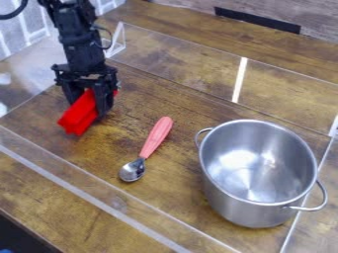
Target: Remove the red object from the silver pot and put it on the table
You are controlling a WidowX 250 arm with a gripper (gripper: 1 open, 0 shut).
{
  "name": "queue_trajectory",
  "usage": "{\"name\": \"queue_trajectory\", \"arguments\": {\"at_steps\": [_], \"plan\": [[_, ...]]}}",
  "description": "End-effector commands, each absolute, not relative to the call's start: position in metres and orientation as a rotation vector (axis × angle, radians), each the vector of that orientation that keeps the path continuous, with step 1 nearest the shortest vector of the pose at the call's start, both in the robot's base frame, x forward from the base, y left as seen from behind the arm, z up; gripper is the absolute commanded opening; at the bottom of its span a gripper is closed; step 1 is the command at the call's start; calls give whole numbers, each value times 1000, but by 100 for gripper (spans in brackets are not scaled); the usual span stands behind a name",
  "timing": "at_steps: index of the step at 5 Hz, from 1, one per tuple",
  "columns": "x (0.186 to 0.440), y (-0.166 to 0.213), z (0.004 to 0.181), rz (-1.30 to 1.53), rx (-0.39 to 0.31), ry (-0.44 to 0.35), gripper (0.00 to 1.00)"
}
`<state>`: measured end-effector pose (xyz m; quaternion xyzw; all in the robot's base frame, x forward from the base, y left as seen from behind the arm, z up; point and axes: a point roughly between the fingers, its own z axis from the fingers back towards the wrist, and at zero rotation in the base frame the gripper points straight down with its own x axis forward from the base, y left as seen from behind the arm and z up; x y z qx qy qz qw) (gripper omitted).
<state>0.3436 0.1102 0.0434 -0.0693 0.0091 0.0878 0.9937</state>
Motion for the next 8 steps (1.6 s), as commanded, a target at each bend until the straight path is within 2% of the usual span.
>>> {"name": "queue_trajectory", "arguments": {"at_steps": [1, 2, 4, 5, 6, 8], "plan": [[348, 102, 72, 174, -129, -68, 0], [342, 96, 66, 183, -142, -54, 0], [319, 109, 87, 116, -169, -28, 0], [323, 115, 89, 102, -185, -17, 0], [329, 113, 87, 103, -185, -19, 100], [343, 107, 114, -27, -135, -84, 100]]}}
